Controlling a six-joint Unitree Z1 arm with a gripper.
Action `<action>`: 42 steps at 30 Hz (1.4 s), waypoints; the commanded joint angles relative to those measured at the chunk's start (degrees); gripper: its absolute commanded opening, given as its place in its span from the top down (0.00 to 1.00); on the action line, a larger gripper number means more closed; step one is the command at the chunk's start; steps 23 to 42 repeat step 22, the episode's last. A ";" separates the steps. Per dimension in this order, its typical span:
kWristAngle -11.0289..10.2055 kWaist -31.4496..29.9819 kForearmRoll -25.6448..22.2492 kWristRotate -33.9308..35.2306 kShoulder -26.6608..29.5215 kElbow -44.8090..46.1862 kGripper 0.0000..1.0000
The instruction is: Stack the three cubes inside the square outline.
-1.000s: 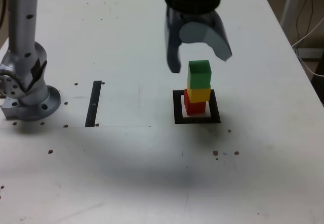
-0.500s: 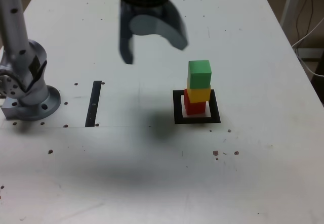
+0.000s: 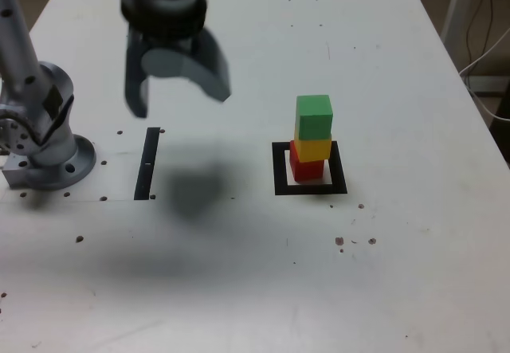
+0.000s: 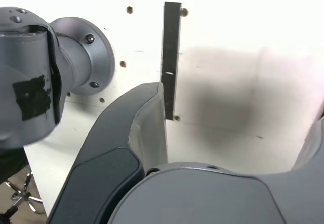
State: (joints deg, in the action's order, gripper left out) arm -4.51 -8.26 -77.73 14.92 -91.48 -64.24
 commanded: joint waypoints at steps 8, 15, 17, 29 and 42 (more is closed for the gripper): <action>1.53 0.09 8.71 0.18 2.25 12.49 0.00; 2.46 0.09 9.14 -2.11 2.70 15.12 0.00; 3.62 0.08 8.55 -4.59 2.84 15.24 0.00; 5.01 -0.48 8.62 -10.52 3.04 15.12 0.00; 5.01 -0.48 8.62 -10.52 3.04 15.12 0.00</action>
